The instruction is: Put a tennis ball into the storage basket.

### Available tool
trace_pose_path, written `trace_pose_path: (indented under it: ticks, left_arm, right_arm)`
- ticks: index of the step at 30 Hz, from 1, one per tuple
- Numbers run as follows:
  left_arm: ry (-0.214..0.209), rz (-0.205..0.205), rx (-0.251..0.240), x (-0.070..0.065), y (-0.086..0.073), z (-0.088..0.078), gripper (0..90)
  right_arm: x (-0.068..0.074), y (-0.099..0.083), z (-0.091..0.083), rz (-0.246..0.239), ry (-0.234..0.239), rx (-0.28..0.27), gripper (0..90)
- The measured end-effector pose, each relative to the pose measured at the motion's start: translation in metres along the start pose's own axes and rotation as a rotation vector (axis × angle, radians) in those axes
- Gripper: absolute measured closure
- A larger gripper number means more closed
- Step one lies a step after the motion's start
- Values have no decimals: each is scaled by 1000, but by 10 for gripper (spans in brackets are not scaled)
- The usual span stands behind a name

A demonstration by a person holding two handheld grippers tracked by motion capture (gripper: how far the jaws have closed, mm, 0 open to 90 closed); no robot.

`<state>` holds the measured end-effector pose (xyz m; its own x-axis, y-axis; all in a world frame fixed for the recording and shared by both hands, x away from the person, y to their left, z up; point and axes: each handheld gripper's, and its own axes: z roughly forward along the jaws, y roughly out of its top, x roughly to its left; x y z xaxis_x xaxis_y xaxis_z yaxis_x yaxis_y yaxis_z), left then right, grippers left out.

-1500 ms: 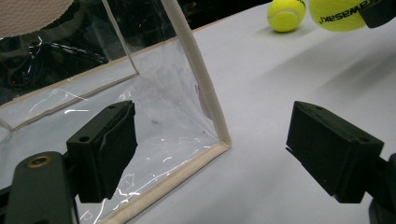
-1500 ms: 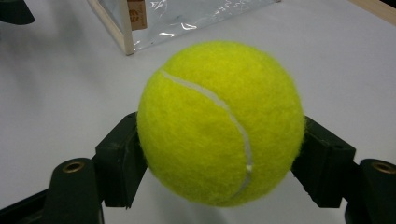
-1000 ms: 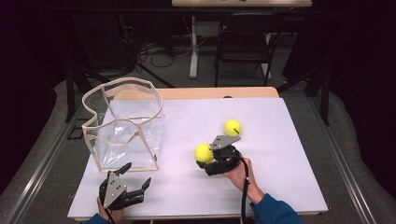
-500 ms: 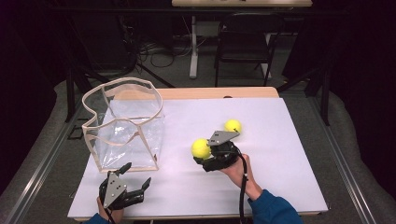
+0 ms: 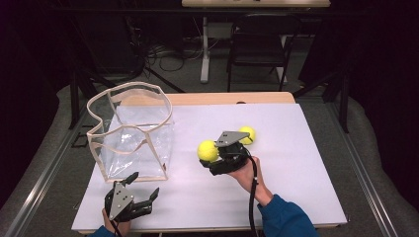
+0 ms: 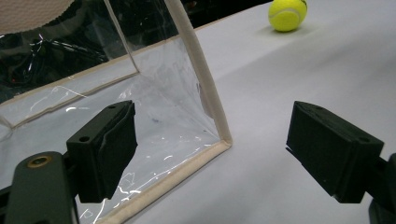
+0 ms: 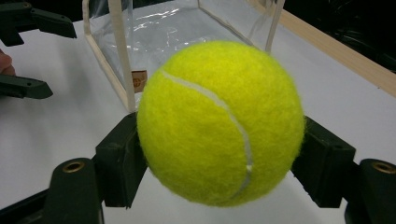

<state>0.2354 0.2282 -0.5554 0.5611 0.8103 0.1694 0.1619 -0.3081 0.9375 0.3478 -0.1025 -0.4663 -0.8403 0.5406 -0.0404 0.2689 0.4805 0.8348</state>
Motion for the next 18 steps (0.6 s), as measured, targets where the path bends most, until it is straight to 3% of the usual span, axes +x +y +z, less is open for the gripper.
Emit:
trace_pose_path:
  ticks: [18]
  left_arm:
    - [-2, -4, -1, 0, 0, 0, 159]
  right_arm:
    - [-6, 19, -1, 10, 25, -31, 263]
